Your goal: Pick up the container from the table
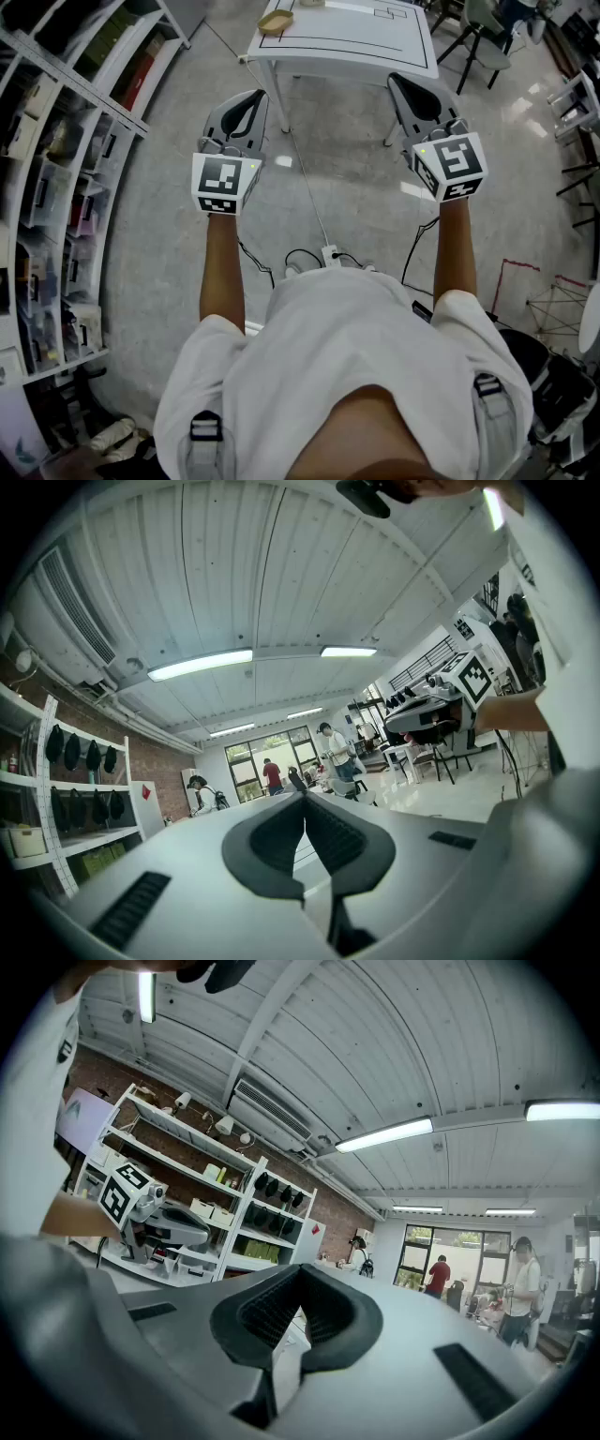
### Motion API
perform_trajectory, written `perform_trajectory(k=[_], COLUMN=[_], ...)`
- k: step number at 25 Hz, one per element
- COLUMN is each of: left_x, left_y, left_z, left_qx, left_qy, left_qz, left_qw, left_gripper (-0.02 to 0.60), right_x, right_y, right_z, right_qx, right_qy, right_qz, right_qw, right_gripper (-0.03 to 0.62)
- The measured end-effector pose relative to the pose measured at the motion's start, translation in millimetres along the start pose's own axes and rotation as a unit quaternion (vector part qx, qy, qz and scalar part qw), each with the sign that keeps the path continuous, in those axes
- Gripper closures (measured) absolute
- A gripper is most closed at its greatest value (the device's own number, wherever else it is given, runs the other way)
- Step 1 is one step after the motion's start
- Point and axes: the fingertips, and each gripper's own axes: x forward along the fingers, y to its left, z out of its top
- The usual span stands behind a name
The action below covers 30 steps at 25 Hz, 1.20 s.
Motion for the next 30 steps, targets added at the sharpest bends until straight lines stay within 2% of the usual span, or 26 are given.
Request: perform_trajectory(k=[5, 10, 18, 21, 24, 27, 30], left_x=[3.8, 16.9, 54.7, 68.5, 83.1, 105.8, 137.0], left_y=[-2.1, -10.3, -51.4, -57.9, -39.9, 3.0, 55.4], left_z=[5.6, 6.5, 11.2, 10.6, -0.6, -17.4, -51.0], left_qx=[0.004, -0.003, -0.004, -0.002, -0.009, -0.017, -0.017], left_qy=[-0.005, 0.002, 0.018, 0.024, 0.025, 0.021, 0.021], left_qz=[-0.004, 0.01, 0.043, 0.049, 0.059, 0.08, 0.075], left_qw=[1.0, 0.9999, 0.9989, 0.9985, 0.9979, 0.9965, 0.9968], left_gripper=[0.563, 0.563, 0.563, 0.563, 0.563, 0.563, 0.563], right_x=[-0.5, -6.0, -17.2, -8.1, 17.7, 59.9, 119.7], right_y=[-4.1, -30.2, -72.2, -85.5, -94.8, -103.7, -107.3], right_z=[-7.8, -22.0, -61.7, -74.0, -79.6, -85.4, -91.8], right_qx=[0.009, 0.049, 0.055, 0.053, 0.05, 0.048, 0.049], right_qy=[0.002, -0.003, 0.016, 0.022, 0.019, 0.012, 0.013], right_qz=[-0.003, -0.003, 0.077, 0.091, 0.097, 0.095, 0.088], right_qw=[1.0, 0.999, 0.995, 0.994, 0.994, 0.994, 0.995], right_gripper=[0.582, 0.58, 0.58, 0.58, 0.58, 0.58, 0.581])
